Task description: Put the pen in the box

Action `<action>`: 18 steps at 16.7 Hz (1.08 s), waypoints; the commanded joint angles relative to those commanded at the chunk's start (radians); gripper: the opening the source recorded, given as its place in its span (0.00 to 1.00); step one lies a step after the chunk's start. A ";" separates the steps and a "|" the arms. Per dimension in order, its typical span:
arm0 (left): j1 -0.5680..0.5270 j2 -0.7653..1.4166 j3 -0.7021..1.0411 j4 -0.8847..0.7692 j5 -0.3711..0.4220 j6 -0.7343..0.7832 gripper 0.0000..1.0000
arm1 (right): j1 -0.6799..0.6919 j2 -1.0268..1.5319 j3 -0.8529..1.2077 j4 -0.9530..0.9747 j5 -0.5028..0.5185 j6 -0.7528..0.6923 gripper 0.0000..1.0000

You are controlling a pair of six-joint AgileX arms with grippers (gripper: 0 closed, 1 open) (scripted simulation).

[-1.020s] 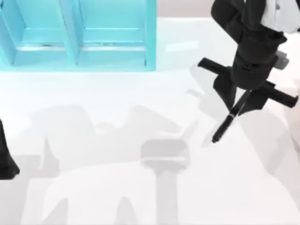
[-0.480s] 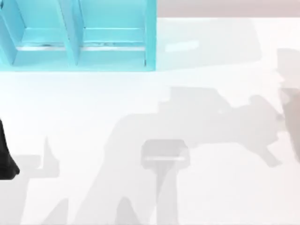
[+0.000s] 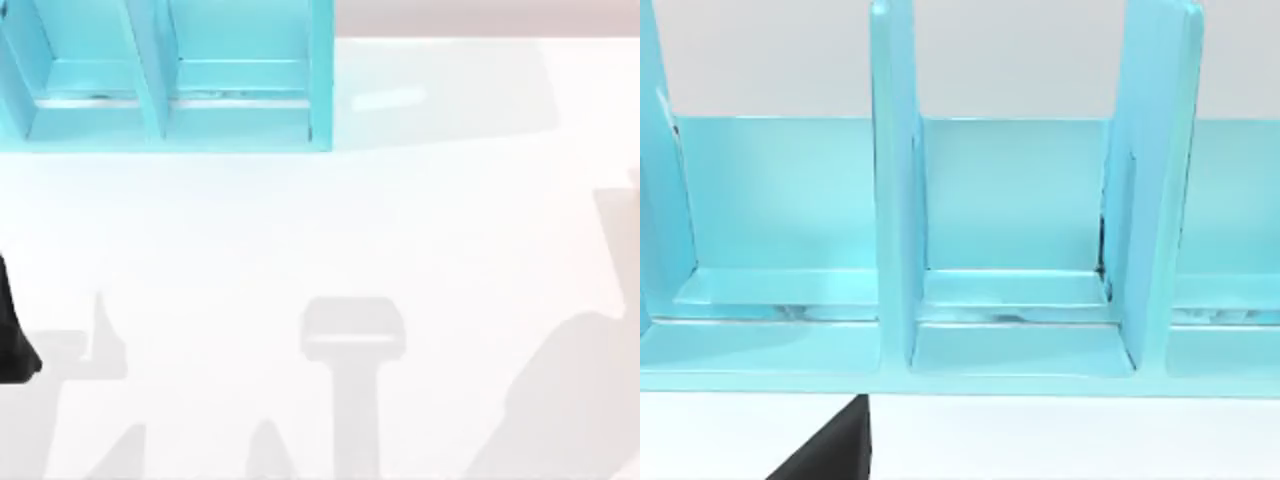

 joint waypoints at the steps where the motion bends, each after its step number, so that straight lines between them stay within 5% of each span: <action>1: 0.000 0.000 0.000 0.000 0.000 0.000 1.00 | -0.019 -0.003 0.000 -0.001 -0.001 -0.003 0.00; 18: 0.000 0.000 0.000 0.000 0.000 0.000 1.00 | 0.107 -0.033 -0.251 0.197 0.020 0.088 0.00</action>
